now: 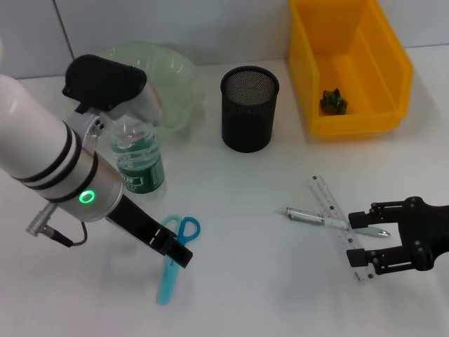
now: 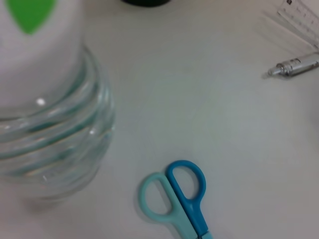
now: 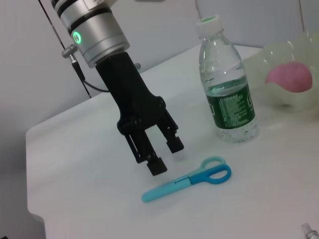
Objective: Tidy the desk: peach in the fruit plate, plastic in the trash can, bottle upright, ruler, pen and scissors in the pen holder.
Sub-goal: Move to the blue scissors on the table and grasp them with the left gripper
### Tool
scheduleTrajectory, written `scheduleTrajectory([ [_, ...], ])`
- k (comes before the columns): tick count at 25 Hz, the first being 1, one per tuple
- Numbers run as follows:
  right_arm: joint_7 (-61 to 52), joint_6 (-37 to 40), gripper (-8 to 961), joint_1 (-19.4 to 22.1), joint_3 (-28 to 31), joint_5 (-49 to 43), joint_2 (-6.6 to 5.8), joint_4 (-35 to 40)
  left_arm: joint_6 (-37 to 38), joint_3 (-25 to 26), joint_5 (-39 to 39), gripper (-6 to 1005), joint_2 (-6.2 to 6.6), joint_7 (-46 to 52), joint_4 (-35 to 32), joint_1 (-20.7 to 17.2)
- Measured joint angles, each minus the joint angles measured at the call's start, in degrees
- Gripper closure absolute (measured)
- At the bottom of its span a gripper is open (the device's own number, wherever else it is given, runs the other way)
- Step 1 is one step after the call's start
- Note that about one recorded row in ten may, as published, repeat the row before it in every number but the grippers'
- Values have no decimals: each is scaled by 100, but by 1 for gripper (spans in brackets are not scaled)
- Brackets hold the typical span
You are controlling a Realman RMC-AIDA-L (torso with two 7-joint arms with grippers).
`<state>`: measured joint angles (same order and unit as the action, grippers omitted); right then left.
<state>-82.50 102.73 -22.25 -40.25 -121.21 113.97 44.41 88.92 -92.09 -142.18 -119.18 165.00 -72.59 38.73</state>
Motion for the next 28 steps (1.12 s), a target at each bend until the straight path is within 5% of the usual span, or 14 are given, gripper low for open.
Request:
scheduleTrajectory([
  [28, -66, -70, 258, -42, 0, 1, 36, -3, -507, -670, -73, 199, -1, 0, 372, 40],
])
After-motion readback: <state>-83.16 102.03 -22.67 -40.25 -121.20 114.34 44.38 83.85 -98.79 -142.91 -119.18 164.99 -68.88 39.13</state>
